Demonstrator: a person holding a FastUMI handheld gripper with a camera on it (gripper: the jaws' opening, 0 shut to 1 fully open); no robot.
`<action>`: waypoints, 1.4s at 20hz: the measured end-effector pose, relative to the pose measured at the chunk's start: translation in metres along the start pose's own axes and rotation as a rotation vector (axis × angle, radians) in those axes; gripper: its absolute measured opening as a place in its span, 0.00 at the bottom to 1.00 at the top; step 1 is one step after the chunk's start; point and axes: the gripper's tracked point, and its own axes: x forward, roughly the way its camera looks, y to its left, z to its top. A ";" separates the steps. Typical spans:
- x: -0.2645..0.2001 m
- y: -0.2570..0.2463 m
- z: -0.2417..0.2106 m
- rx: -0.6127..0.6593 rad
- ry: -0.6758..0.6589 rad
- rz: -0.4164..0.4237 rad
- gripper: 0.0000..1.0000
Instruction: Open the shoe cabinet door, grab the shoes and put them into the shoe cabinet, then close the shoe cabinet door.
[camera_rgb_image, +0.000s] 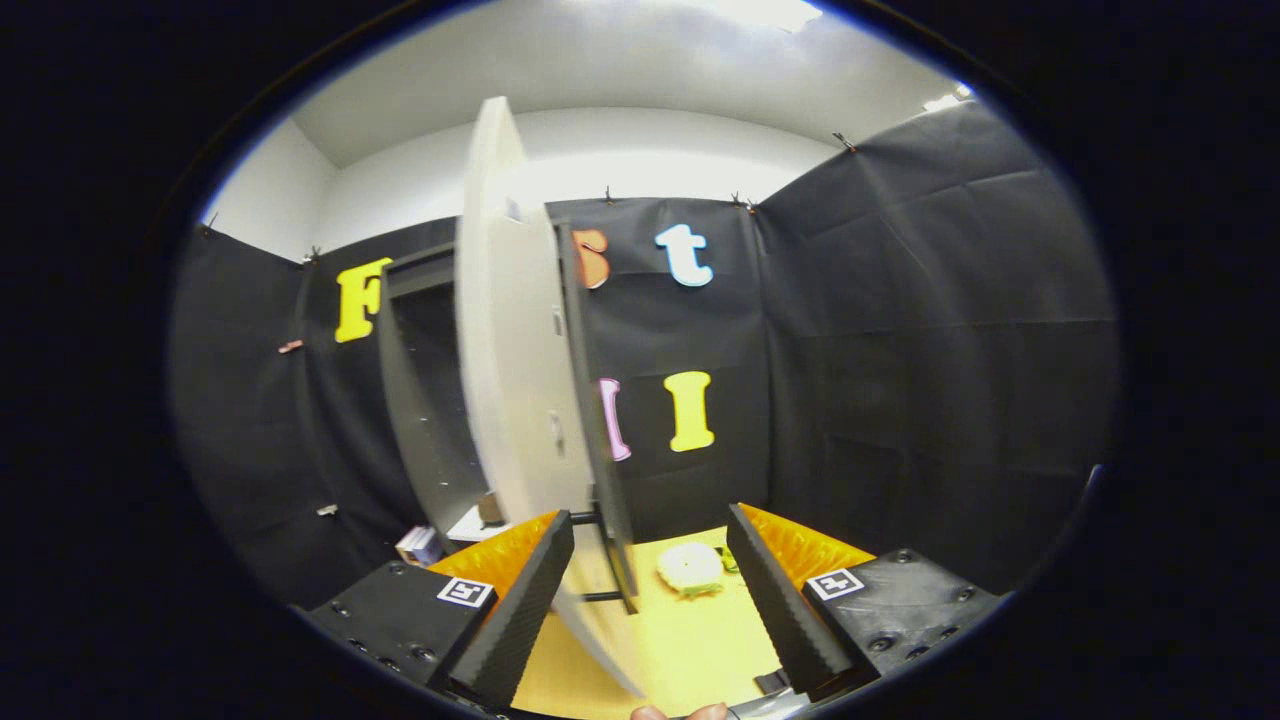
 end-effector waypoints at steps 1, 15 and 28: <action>0.010 -0.007 -0.005 -0.018 0.013 -0.013 0.98; 0.051 -0.007 -0.038 -0.113 0.081 -0.023 0.94; 0.038 0.104 -0.062 -0.068 0.096 -0.016 0.96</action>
